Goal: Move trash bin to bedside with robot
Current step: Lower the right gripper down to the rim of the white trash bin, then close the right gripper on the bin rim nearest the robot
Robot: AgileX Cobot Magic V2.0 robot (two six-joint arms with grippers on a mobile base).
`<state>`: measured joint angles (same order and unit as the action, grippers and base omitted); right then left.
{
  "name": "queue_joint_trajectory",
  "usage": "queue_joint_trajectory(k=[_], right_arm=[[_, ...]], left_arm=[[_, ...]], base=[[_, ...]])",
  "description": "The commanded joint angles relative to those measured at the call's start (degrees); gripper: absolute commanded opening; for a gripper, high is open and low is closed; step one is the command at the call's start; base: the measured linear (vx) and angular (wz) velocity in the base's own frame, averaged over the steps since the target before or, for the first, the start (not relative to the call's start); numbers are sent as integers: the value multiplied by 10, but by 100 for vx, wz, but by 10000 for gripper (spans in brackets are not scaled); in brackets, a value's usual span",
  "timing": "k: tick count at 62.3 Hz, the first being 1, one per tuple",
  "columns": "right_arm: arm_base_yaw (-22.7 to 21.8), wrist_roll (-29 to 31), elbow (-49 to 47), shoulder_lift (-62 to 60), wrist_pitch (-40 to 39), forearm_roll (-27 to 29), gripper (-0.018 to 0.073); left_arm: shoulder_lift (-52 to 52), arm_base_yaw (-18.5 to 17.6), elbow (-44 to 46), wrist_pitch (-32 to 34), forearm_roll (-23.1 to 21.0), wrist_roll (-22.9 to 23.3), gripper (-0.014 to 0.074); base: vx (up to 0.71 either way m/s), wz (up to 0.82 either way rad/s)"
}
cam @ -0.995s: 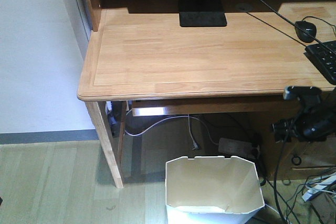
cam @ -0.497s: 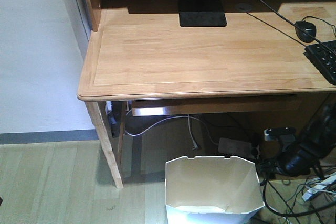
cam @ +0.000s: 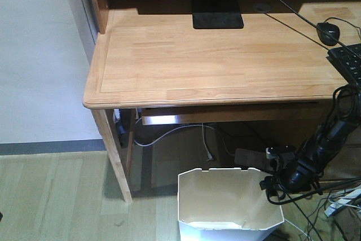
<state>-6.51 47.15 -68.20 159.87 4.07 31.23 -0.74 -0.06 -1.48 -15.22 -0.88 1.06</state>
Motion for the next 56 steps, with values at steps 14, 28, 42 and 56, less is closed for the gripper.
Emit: queue_joint_trajectory(k=[14,28,42,56], right_arm=[[-3,1,-96,58,51,3,568],[-3,-12,-158,107,93,3,510],[-3,-12,-179,115,123,1,149],[-3,-6,-165,85,121,5,-11]], left_arm=[[-8,-2,-11,40,-2,3,-6],[-8,-2,-11,40,-2,3,-6],[-8,-2,-11,40,-2,3,-6],[-8,-2,-11,40,-2,3,-6]], base=[[0,0],[0,0],[0,0],[0,0]])
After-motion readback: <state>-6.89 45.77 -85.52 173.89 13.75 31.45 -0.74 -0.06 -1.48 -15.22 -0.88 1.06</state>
